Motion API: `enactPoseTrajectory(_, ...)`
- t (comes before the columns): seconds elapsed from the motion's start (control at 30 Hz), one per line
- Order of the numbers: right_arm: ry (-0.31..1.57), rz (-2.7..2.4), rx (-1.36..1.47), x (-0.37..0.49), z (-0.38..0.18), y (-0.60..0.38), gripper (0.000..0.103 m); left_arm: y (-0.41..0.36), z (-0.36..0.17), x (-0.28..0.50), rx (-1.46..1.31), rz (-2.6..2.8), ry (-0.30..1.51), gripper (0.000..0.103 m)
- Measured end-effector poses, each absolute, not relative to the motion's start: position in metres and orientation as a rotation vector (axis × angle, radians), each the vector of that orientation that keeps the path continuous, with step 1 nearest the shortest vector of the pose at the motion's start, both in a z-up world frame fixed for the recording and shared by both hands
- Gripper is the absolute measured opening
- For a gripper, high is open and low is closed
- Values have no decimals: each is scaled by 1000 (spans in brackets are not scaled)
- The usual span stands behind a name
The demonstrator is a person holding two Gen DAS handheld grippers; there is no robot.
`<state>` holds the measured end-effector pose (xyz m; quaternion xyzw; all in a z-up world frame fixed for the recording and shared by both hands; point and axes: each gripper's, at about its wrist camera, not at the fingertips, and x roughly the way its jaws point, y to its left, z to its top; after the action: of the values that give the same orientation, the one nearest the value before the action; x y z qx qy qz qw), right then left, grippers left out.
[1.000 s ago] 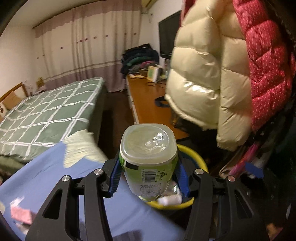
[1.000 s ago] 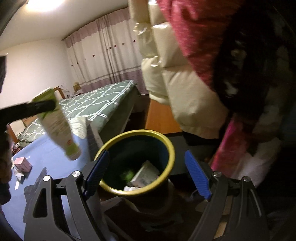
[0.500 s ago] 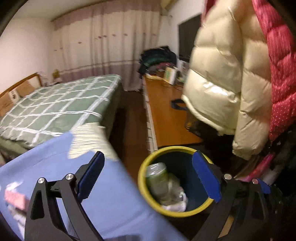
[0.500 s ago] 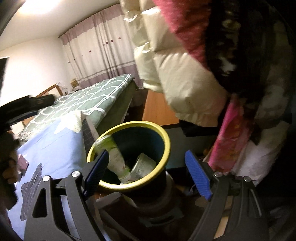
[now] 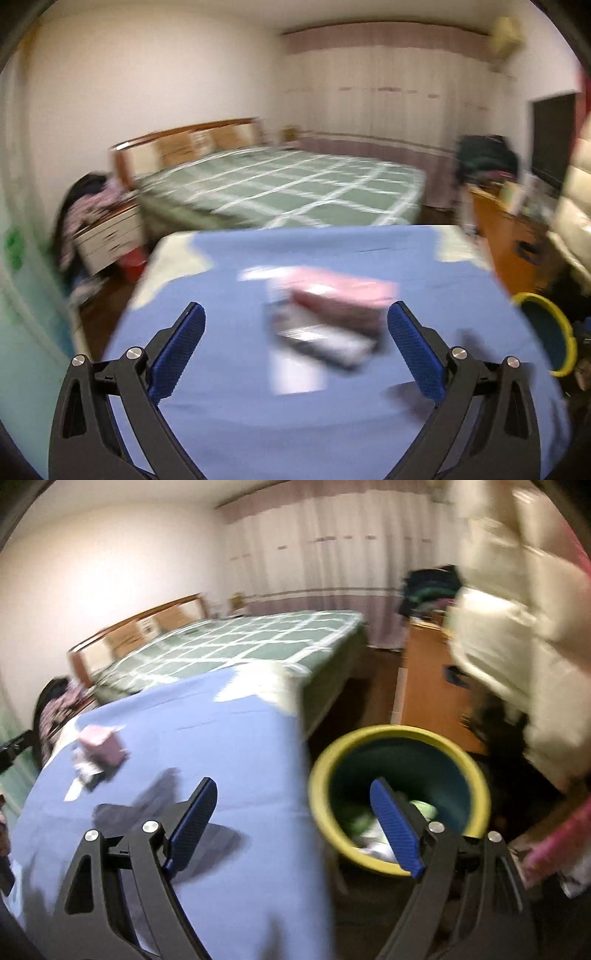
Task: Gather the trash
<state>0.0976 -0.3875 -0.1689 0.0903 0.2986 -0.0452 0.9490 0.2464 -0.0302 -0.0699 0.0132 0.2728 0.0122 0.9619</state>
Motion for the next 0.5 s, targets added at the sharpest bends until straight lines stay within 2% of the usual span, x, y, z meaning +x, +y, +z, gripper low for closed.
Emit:
enactPoseTrajectory(0.2,629,92,96,138,-156,-302,81,58,-99,249,-31,192,566,97)
enactPoseTrajectory(0.4,678,278,21,175,-158,-213,81,89,-120,246,-61,259,571,97)
enactPoseTrajectory(0.5,739,356,2,198,-170,-179,74,101,-124,242,-57,287,571,97)
